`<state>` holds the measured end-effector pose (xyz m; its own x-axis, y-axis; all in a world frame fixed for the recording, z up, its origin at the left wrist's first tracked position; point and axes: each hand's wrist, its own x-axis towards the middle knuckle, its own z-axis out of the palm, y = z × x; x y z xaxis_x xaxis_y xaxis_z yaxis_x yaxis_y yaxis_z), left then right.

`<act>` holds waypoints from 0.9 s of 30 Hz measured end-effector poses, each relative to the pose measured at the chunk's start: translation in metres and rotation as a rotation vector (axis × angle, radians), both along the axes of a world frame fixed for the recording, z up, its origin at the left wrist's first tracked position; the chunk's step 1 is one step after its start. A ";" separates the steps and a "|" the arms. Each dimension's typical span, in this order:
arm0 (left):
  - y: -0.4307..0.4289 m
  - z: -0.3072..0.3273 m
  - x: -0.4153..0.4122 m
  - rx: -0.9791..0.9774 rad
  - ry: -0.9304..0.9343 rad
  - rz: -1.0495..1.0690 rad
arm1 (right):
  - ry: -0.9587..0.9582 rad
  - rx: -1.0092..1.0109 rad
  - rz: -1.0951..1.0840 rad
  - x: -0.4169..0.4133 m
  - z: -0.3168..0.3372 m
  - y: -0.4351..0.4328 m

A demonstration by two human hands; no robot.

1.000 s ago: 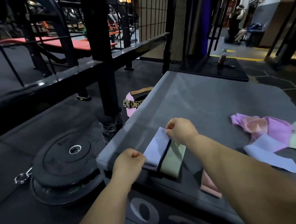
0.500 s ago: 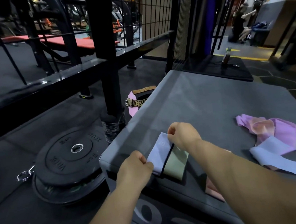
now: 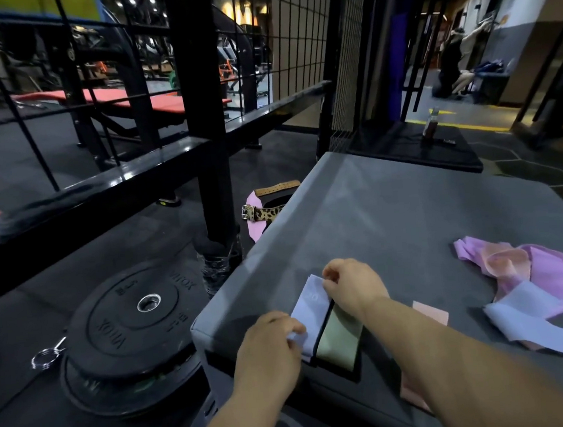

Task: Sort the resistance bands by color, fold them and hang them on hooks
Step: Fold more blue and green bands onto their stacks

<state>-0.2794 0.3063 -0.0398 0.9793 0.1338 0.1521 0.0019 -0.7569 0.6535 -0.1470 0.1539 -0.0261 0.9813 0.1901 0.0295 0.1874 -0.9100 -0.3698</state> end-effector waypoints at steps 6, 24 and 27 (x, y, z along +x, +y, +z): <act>0.000 -0.003 0.000 0.055 0.046 0.034 | -0.012 0.030 0.011 -0.005 -0.003 -0.002; -0.001 0.002 -0.003 0.164 0.046 -0.003 | -0.015 -0.036 0.080 -0.004 0.002 0.005; -0.002 0.003 -0.005 0.180 0.054 0.021 | -0.013 -0.069 0.095 -0.005 0.002 0.005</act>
